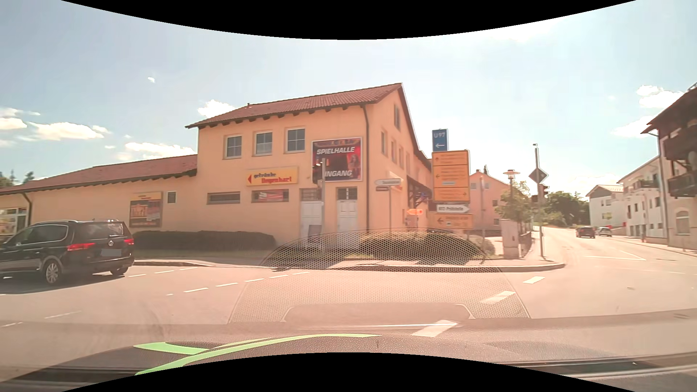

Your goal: Follow the waypoints while adhering to traffic rules and regulations

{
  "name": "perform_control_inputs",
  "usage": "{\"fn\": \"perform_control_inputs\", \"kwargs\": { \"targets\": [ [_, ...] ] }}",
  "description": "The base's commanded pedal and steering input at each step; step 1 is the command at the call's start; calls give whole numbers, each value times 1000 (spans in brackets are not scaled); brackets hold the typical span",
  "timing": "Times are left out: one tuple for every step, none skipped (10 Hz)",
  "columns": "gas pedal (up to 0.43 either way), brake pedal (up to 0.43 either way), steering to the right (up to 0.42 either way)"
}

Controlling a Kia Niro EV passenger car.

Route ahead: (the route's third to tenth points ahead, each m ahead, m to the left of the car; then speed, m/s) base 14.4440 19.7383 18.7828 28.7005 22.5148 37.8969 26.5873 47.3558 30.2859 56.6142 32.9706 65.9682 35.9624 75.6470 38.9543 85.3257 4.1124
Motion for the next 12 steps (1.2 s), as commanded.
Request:
{"fn": "perform_control_inputs", "kwargs": {
  "targets": [
    [177, 0, -546],
    [177, 0, -526],
    [177, 0, -508],
    [177, 0, -492],
    [177, 0, -474],
    [177, 0, -452],
    [177, 0, -438],
    [177, 0, -423],
    [177, 0, -415],
    [177, 0, -410],
    [189, 0, -405],
    [189, 0, -397]
  ]
}}
